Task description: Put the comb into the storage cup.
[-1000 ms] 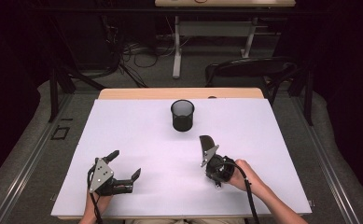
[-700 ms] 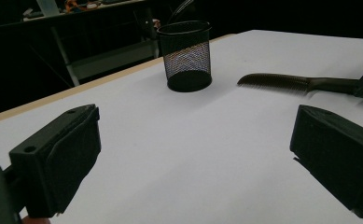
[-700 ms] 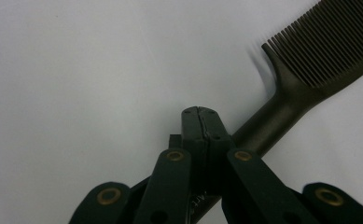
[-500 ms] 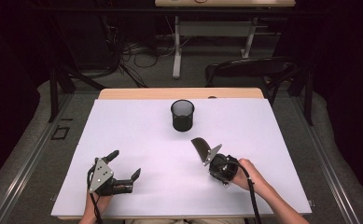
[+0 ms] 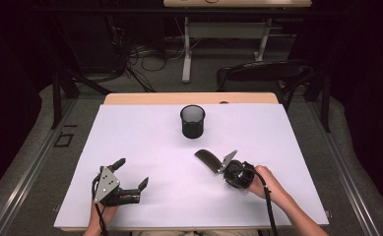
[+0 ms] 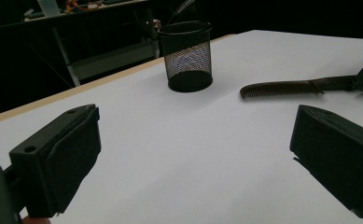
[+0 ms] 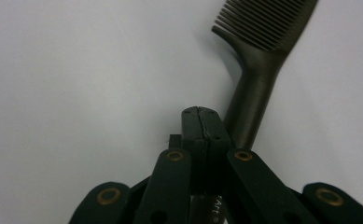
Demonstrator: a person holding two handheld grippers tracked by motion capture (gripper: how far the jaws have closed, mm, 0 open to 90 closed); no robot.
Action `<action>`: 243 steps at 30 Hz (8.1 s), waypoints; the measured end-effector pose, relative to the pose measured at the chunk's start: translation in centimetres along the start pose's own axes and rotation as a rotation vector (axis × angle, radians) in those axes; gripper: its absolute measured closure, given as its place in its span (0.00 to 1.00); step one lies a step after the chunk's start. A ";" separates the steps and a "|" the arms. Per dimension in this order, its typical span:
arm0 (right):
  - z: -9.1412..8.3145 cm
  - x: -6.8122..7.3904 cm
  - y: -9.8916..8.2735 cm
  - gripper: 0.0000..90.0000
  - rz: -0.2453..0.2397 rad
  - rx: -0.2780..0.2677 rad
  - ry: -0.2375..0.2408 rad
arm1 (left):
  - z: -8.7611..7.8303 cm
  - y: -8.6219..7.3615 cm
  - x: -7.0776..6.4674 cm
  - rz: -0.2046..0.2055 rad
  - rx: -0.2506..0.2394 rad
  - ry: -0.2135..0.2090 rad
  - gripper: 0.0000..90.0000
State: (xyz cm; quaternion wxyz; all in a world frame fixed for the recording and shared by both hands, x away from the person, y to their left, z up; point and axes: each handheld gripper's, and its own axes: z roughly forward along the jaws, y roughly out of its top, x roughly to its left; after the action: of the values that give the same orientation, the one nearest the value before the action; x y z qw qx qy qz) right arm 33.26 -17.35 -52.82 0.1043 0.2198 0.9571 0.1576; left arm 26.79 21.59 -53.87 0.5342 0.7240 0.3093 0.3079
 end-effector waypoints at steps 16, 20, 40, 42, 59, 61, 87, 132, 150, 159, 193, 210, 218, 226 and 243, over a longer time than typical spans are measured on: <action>-0.8 -0.5 -0.5 0.86 0.060 -0.061 0.074 | 0.0 0.0 0.1 -0.002 0.003 0.000 0.02; -1.7 -0.7 -0.8 0.74 0.098 -0.095 0.109 | 0.0 0.0 0.0 0.002 0.002 -0.003 0.02; -3.5 -1.5 -0.7 0.17 0.172 -0.113 0.074 | -0.1 0.0 0.0 0.003 0.001 -0.001 0.02; -3.6 -1.6 -0.6 0.14 0.182 -0.106 0.069 | -0.1 0.0 0.0 0.002 0.000 0.000 0.02; -3.3 -2.1 0.6 0.00 0.192 -0.066 0.040 | -0.1 0.1 0.0 0.000 -0.002 0.003 0.02; -3.2 -2.1 0.7 0.00 0.193 -0.058 0.038 | -0.1 0.1 0.0 0.000 -0.002 0.003 0.02; -1.3 -2.3 2.8 0.22 0.133 0.014 0.022 | 0.1 0.1 0.0 0.001 0.001 -0.001 0.02; 1.4 -4.1 2.6 0.81 0.192 0.094 0.091 | 0.2 0.0 0.0 -0.001 0.010 -0.007 0.02; -0.7 -3.8 1.5 0.81 0.198 -0.030 0.111 | 0.3 0.0 0.0 0.004 0.012 -0.007 0.02; -1.4 -3.6 1.2 0.81 0.188 -0.089 0.127 | 0.2 -0.1 0.1 0.000 0.011 -0.005 0.02; -3.5 -3.4 -0.5 0.81 0.210 -0.279 0.124 | 0.2 -0.1 0.1 -0.003 0.008 -0.002 0.02; -4.2 -3.3 -1.7 0.81 0.244 -0.401 0.084 | 0.0 -0.1 0.2 -0.003 0.008 0.002 0.02; -4.6 -3.5 -1.9 0.81 0.262 -0.451 0.058 | 0.0 -0.1 0.1 -0.002 0.007 -0.001 0.02; -5.0 -3.8 -2.2 0.81 0.279 -0.496 0.026 | 0.1 -0.1 0.2 -0.004 0.008 0.000 0.02; -5.6 -4.4 -2.5 0.81 0.319 -0.573 -0.031 | 0.1 -0.1 0.2 -0.008 0.006 0.000 0.02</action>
State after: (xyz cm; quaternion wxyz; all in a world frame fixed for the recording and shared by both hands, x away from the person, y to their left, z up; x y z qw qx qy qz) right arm 34.63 -22.92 -47.90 0.1503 0.3310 0.8255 0.4318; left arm 26.96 21.71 -53.97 0.5333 0.7244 0.3129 0.3049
